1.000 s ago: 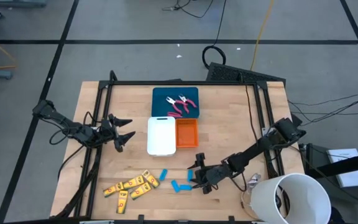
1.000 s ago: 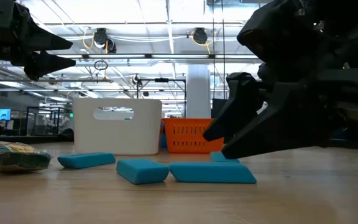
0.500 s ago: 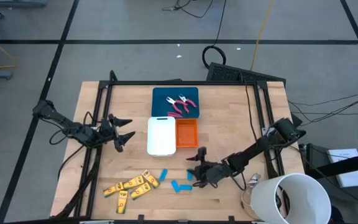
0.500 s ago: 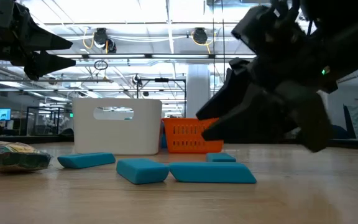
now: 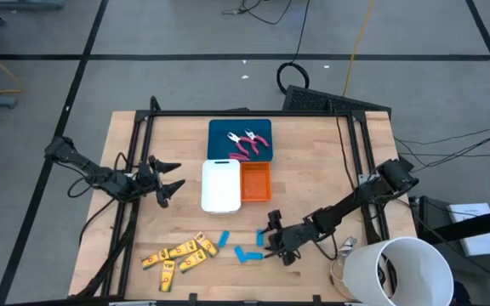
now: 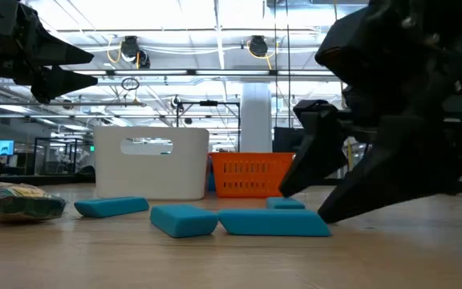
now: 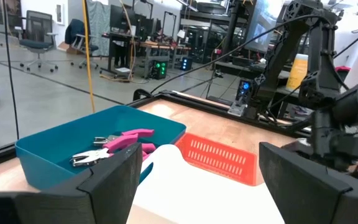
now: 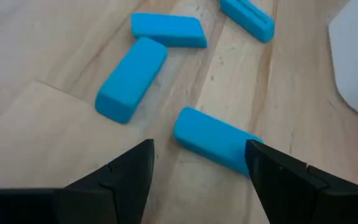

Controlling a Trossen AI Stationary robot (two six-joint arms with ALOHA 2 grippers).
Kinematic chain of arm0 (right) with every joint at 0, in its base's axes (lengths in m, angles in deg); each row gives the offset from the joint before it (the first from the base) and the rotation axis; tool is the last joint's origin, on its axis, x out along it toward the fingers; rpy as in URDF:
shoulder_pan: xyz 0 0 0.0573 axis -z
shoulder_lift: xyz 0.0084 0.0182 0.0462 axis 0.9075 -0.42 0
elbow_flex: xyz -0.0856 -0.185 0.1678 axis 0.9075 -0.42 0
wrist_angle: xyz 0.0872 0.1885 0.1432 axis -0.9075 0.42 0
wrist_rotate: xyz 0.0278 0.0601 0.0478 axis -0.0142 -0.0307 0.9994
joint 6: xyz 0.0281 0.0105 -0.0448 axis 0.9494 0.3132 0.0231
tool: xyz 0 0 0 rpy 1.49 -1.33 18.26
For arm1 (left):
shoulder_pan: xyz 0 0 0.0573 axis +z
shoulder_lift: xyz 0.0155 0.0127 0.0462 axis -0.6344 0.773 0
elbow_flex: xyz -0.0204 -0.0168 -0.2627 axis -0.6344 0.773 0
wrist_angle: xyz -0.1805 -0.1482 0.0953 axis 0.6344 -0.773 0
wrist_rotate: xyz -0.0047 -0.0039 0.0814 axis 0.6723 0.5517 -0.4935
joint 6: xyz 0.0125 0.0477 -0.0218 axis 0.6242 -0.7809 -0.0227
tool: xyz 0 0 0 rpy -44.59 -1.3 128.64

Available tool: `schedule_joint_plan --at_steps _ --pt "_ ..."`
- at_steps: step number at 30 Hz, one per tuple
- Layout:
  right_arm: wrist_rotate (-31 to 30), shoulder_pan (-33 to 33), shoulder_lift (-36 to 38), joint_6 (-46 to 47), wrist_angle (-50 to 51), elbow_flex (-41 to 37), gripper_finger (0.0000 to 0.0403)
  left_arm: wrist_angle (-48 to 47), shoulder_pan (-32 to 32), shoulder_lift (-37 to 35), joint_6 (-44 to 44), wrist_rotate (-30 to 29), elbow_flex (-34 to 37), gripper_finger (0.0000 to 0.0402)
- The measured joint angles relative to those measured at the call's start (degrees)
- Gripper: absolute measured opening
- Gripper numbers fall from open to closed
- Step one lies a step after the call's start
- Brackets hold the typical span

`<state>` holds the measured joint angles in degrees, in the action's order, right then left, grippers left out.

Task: Pick & Place School Supplies
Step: Put the yellow crayon box into the white bin

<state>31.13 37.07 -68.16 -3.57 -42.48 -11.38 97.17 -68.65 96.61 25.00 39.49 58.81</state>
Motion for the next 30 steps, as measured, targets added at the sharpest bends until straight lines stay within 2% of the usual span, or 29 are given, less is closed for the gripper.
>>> schedule_joint_plan --at_steps 4,9,18,23,30 --pt "-2.19 0.85 0.1 -3.18 0.17 0.08 0.0247 0.0 0.01 0.01 0.02 0.0 0.0 0.0324" --pt "-8.57 2.48 0.1 -4.95 -1.8 0.08 0.0247 0.0 0.02 0.0 0.02 0.0 0.0 0.0324" --pt "-9.77 3.36 0.98 -5.86 -2.77 0.07 0.0247 -0.02 0.0 0.0 0.02 0.02 0.0 0.0324" --pt "-9.79 1.94 7.82 0.9 -0.16 0.06 0.0247 0.0 0.0 0.0 0.02 0.0 0.0 0.0324" --pt "-9.76 3.06 22.27 7.36 10.98 0.04 0.0247 0.0 0.02 0.0 0.02 0.0 0.0 0.0324"
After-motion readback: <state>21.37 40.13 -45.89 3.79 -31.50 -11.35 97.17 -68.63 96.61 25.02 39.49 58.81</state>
